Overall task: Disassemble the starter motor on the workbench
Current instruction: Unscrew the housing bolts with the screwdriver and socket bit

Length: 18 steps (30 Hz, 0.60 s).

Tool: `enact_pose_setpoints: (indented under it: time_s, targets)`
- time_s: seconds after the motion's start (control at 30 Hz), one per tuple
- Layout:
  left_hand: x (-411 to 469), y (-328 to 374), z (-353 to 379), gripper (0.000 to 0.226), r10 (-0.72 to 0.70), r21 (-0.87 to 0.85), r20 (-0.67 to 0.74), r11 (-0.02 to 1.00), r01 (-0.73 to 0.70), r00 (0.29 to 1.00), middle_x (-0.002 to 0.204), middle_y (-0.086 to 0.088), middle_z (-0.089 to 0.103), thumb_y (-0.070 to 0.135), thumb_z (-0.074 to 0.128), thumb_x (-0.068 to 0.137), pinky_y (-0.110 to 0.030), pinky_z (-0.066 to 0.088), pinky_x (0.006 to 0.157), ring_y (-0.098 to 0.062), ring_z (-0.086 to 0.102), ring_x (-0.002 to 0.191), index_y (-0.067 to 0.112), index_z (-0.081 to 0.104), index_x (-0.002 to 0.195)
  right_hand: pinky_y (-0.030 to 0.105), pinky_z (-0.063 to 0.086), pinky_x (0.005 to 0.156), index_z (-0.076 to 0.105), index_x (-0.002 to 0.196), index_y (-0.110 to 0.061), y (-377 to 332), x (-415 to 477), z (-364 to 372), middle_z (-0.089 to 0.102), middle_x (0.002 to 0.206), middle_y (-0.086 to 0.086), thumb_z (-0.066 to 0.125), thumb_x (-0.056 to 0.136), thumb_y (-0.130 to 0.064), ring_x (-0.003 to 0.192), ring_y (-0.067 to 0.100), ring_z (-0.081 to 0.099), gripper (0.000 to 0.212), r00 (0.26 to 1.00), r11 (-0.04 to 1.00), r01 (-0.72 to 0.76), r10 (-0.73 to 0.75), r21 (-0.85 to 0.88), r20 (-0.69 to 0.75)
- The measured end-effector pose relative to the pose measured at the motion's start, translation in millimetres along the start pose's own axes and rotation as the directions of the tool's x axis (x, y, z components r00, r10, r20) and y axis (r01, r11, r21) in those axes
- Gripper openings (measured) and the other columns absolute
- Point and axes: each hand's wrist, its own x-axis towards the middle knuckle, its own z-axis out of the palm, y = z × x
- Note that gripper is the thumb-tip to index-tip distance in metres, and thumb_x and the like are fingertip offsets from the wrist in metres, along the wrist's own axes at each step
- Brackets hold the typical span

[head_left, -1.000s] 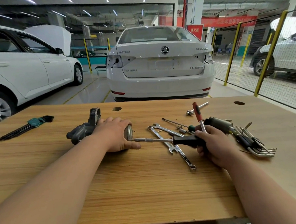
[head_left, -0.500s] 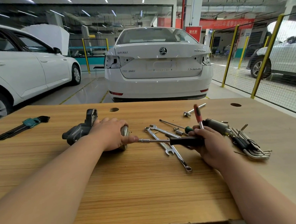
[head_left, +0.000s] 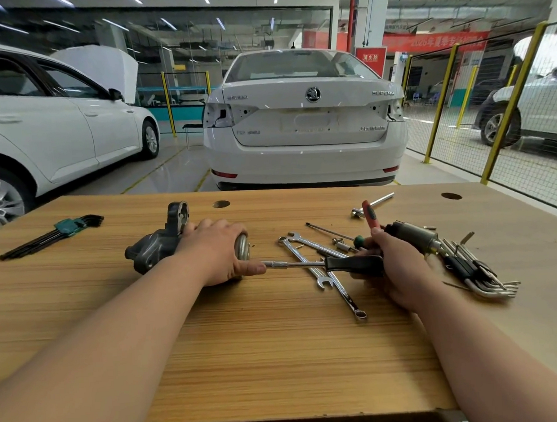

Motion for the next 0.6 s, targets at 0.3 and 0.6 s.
enact_pose_setpoints:
  time_s: [0.3,0.6]
  targets:
    - [0.2,-0.7,3.3,0.097,0.004,0.017,-0.021,1.000,-0.004,1.000,0.141,0.003,0.041,0.091,0.042,0.059,-0.047,0.022,0.107,-0.025,0.034,0.129,0.037,0.031,0.140,0.027,0.040,0.042,0.060,0.107,-0.015,-2.9,1.4,-5.1,0.058,0.083,0.013,0.053,0.099,-0.020,0.045,0.014,0.048,0.012,0.999,0.951,0.037,-0.033,-0.306,0.019]
    - [1.9,-3.9,9.2,0.101,0.016,0.008,-0.059,1.000,-0.016,0.998,0.139,0.006,0.041,0.090,0.052,0.055,-0.046,0.022,0.108,-0.022,0.034,0.128,0.039,0.029,0.140,0.032,0.049,0.065,0.063,0.115,-0.023,-1.0,1.9,-19.0,0.062,0.118,0.015,0.060,0.089,-0.003,0.098,0.026,0.063,0.033,0.975,0.998,0.019,-0.033,0.065,0.219]
